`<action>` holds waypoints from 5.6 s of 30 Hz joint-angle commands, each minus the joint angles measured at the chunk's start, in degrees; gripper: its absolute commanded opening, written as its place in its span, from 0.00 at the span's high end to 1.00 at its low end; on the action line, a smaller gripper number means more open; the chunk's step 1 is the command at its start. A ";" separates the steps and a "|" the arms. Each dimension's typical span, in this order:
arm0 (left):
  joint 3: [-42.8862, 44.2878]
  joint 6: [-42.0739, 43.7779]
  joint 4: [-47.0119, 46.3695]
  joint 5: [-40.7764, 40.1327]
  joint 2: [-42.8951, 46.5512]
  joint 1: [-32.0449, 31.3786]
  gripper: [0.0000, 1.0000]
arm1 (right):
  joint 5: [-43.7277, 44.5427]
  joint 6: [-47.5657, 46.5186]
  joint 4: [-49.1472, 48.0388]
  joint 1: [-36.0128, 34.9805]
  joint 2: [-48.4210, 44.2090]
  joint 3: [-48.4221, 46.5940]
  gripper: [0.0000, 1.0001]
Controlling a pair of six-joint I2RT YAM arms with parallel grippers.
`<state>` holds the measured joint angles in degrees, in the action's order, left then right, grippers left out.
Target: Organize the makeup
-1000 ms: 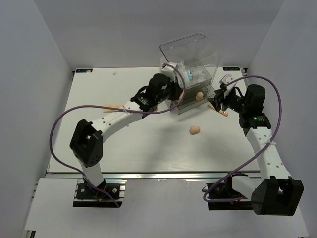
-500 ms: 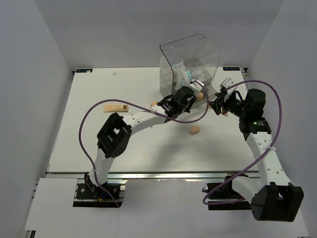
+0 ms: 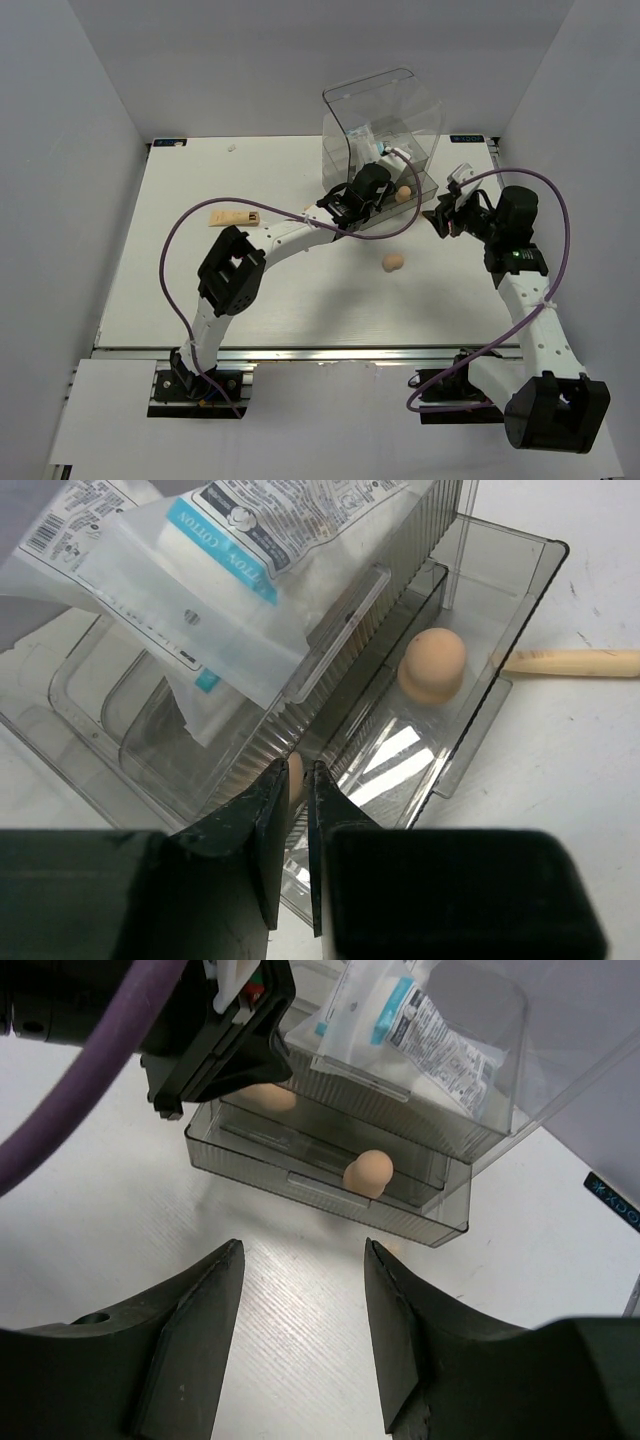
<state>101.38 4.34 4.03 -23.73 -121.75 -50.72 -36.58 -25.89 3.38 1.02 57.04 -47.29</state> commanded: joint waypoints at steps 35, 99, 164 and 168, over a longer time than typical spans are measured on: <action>-58.31 -60.41 -3.59 11.06 51.53 23.20 0.20 | 6.51 -50.31 13.85 -16.40 38.76 -7.64 0.21; -9.44 -57.16 22.08 16.61 -1.48 23.74 0.69 | 1.16 -14.01 -6.98 -12.18 11.00 -6.85 0.33; -25.87 -24.10 3.00 -8.09 38.15 -0.43 0.50 | 8.45 17.99 6.90 -0.93 44.04 -33.75 0.39; -31.33 -27.09 2.56 -10.28 42.03 -0.43 0.40 | 9.94 15.61 6.21 -3.65 43.69 -31.38 0.40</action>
<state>72.71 -18.55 6.81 -31.48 -82.08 -50.83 -28.05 -6.37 8.51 -0.84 101.21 -79.13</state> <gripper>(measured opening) 0.588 0.605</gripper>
